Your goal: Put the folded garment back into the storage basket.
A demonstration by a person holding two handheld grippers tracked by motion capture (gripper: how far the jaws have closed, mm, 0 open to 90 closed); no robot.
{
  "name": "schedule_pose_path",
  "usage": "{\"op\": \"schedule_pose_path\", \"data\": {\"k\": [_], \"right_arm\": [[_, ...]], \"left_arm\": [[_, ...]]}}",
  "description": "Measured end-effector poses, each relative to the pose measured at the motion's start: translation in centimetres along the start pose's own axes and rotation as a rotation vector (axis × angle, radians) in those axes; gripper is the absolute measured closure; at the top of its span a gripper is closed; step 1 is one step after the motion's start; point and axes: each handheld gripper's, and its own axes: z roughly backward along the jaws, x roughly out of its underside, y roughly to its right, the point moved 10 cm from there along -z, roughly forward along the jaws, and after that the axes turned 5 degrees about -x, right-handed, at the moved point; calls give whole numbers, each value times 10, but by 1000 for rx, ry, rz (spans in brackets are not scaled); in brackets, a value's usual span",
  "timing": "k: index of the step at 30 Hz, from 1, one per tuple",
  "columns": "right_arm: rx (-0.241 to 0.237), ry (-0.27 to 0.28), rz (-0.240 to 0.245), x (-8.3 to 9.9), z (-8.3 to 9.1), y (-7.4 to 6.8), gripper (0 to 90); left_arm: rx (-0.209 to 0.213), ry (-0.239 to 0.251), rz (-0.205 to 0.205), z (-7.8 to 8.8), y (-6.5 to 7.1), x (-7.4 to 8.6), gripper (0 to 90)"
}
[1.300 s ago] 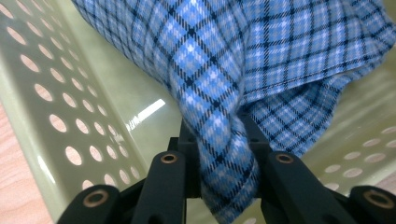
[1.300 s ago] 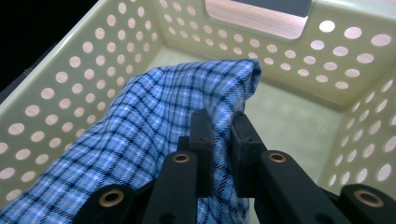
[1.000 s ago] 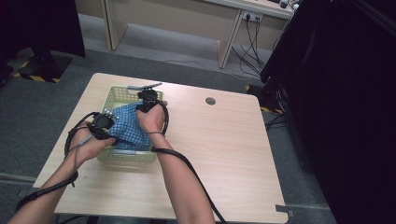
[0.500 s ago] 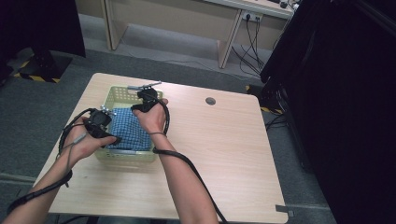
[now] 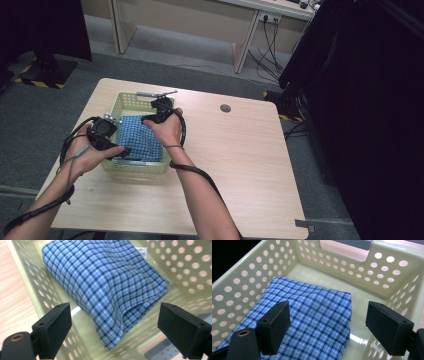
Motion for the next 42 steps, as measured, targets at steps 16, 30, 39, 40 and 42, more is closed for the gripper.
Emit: {"op": "schedule_pose_path", "data": {"k": [16,30,39,40,42], "right_arm": [[-38,5,14,5,12,-4,174],[-53,31,23,9,26,-2,172],[-66,49,30,11,34,-3,173],[-67,50,31,11,35,-3,172],[-69,57,33,10,37,-4,173]], "left_arm": [[-11,89,25,10,1,-2,100],[-20,147,24,18,3,1,96],[-19,169,30,22,4,4,96],[-19,170,30,23,5,4,96],[-18,172,29,24,5,5,95]]}}
